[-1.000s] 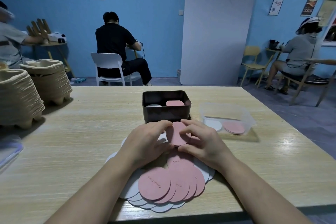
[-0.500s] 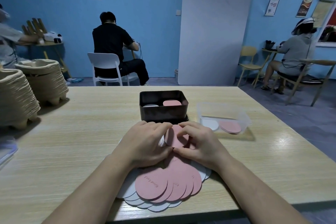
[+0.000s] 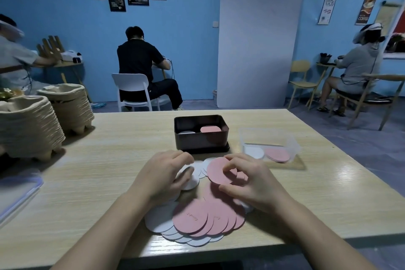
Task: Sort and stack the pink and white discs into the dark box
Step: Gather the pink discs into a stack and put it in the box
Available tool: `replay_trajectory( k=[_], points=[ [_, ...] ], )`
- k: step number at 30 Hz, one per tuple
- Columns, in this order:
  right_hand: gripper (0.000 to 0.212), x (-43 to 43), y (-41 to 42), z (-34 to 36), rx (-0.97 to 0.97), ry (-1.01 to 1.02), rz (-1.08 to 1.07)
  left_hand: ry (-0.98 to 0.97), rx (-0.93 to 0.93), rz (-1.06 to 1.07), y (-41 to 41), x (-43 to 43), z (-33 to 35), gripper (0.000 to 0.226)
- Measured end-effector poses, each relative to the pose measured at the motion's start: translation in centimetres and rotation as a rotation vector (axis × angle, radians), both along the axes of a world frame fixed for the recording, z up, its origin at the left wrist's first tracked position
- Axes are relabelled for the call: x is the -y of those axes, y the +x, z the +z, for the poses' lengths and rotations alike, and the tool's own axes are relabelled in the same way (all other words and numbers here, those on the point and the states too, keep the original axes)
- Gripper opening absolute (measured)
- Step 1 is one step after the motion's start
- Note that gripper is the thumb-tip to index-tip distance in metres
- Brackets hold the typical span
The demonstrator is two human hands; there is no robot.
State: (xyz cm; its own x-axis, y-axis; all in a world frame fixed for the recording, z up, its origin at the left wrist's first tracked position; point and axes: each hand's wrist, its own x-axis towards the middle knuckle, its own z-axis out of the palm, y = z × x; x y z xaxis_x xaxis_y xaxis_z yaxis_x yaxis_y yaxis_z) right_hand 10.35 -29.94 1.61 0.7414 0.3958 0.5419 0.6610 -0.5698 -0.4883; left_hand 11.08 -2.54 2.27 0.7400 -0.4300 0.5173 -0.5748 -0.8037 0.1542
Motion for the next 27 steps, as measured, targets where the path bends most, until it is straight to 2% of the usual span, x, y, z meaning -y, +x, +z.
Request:
replay_trajectory(
  k=[8, 15, 22, 25, 27],
  points=[
    [0.033, -1.7, -4.1, -0.8, -0.06, 0.068, -0.021, -0.141, -0.143, -0.093, -5.8, -2.3, -1.1, 0.035],
    [0.029, -2.4, -5.2, -1.3, -0.134, 0.126, 0.013, -0.168, -0.222, -0.151, -7.9, -2.7, -1.9, 0.067],
    [0.03, -2.3, -4.8, -1.6, -0.076, 0.073, -0.022, -0.27, -0.26, -0.136, -7.5, -2.4, -2.0, 0.053],
    [0.031, -2.3, -4.7, -1.6, -0.062, 0.067, -0.026, -0.319, -0.3, -0.118, -7.2, -2.5, -2.3, 0.058],
    [0.031, -2.4, -4.6, -1.7, -0.071, 0.08, -0.021, -0.28, -0.298, -0.107, -7.1, -2.5, -2.4, 0.064]
  ],
)
